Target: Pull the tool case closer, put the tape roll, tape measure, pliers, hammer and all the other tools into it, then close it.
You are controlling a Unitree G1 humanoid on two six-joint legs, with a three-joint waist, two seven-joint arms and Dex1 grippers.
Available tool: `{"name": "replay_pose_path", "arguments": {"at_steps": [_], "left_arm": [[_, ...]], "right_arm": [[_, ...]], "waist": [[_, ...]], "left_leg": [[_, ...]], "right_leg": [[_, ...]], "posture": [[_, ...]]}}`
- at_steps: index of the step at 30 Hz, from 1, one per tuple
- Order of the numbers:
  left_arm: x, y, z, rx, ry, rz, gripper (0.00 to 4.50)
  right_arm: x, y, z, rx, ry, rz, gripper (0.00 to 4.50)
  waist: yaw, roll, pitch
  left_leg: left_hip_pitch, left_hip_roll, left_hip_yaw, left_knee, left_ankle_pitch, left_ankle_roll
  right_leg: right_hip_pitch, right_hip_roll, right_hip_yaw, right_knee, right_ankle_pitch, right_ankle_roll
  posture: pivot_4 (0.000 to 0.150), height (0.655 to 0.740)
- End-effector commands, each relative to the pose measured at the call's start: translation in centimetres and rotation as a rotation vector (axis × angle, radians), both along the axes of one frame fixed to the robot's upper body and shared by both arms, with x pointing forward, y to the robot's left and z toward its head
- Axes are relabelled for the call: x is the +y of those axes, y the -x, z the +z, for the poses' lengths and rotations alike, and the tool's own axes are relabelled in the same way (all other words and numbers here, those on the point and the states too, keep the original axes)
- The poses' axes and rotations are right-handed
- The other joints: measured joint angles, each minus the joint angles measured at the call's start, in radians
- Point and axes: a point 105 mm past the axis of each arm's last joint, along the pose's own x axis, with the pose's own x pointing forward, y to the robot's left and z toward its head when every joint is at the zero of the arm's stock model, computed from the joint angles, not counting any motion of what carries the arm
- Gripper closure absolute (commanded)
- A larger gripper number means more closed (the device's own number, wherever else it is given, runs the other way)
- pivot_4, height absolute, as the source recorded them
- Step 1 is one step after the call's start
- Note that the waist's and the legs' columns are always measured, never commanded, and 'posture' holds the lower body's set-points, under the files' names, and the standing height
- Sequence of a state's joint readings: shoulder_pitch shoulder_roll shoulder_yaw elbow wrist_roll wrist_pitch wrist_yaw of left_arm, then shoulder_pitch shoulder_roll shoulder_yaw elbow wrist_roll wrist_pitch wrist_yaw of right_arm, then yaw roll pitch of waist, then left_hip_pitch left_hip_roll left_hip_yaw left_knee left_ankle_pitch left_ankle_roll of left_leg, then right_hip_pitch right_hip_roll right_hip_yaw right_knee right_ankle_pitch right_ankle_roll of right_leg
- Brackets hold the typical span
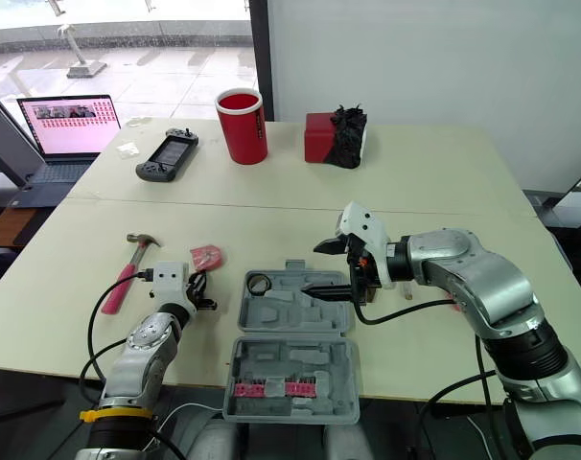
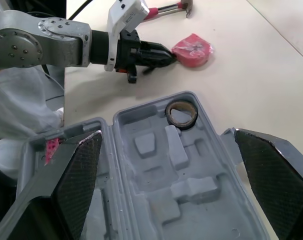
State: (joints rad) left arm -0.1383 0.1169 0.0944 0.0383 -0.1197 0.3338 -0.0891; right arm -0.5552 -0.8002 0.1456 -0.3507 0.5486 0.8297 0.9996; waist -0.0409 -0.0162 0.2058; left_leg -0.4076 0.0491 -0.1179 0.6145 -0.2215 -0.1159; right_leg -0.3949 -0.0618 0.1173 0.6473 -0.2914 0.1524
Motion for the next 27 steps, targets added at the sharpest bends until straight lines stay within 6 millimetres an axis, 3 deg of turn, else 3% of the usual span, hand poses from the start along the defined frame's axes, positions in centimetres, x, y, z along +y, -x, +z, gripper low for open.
{"name": "replay_pose_path", "arguments": {"at_steps": [1,5,10,20,27], "left_arm": [[0.1,0.0,0.1,-0.016,-0.005,0.001,4.47],[0.3,0.1,0.0,-0.016,-0.010,0.004,4.47],[-0.7,1.7,0.2,-0.025,0.006,-0.096,4.47],[0.4,6.7,-0.9,0.059,-0.026,-0.189,4.47],[1.9,12.0,-2.0,0.171,-0.052,-0.222,4.47]], "right_arm": [[0.0,0.1,0.8,-0.050,0.003,0.003,0.00],[0.0,0.1,0.6,-0.042,0.010,0.007,0.00],[0.1,0.0,0.3,-0.039,0.017,0.016,0.00],[1.1,0.4,-0.3,-0.003,0.002,0.065,0.00],[1.6,1.1,-1.1,0.021,0.013,0.142,0.00]], "waist": [[0.001,0.000,0.000],[0.001,0.000,0.000],[-0.002,0.000,0.000],[-0.003,0.000,0.000],[-0.006,0.000,0.000]], "left_leg": [[0.000,0.000,0.000,0.000,0.000,0.000],[0.000,0.000,0.000,0.000,0.000,0.000],[0.000,0.000,0.000,-0.001,0.000,0.000],[0.000,0.000,0.000,-0.001,0.000,0.000],[0.000,0.000,0.000,-0.002,0.000,0.000]], "right_leg": [[0.000,0.000,0.000,0.000,0.000,0.000],[0.000,0.000,0.000,0.000,0.000,0.000],[0.000,0.000,0.000,0.000,0.000,0.000],[0.000,0.000,0.000,0.000,-0.001,-0.001],[-0.002,0.000,0.000,-0.001,-0.003,-0.005]], "posture": [[0.150,0.7400],[0.150,0.7400],[0.150,0.7400],[0.150,0.7400],[0.150,0.7400]]}}
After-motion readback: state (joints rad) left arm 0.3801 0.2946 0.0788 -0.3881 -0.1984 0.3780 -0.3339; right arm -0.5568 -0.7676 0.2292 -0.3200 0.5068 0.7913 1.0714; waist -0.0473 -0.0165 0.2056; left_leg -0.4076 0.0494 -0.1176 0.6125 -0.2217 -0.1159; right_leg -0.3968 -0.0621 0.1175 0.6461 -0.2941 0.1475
